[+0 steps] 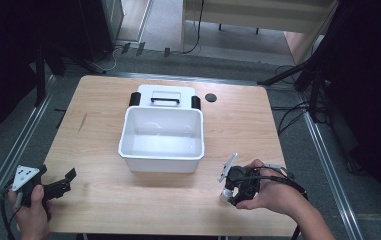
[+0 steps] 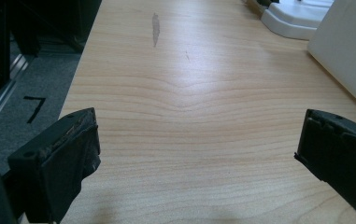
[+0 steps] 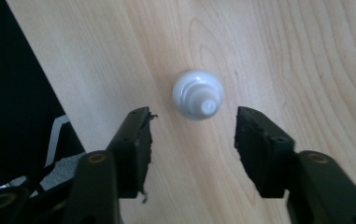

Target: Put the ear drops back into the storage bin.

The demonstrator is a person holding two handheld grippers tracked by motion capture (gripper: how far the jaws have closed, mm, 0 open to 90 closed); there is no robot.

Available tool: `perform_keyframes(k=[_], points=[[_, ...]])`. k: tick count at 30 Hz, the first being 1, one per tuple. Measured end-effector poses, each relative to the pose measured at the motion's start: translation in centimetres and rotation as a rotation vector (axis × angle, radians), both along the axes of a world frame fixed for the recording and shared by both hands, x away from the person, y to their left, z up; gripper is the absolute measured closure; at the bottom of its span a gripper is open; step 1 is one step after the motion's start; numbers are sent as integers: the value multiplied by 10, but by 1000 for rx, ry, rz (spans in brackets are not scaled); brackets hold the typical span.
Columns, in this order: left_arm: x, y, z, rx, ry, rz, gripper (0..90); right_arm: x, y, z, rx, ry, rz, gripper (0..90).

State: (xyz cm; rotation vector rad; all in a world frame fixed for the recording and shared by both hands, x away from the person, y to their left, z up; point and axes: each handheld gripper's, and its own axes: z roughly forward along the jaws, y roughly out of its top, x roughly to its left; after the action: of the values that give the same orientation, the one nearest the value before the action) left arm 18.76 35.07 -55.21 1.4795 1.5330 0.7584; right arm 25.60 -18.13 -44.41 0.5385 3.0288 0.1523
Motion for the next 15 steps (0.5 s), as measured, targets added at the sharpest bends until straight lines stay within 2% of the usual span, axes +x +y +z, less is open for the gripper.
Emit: perform_keyframes(k=[8, 15], points=[[0, 0, 0, -1, 1, -2, 0, 8, 7, -3, -5, 42, -9, 616], [0, 0, 0, -3, 0, -3, 0, 9, 11, -6, -23, 19, -1, 695]])
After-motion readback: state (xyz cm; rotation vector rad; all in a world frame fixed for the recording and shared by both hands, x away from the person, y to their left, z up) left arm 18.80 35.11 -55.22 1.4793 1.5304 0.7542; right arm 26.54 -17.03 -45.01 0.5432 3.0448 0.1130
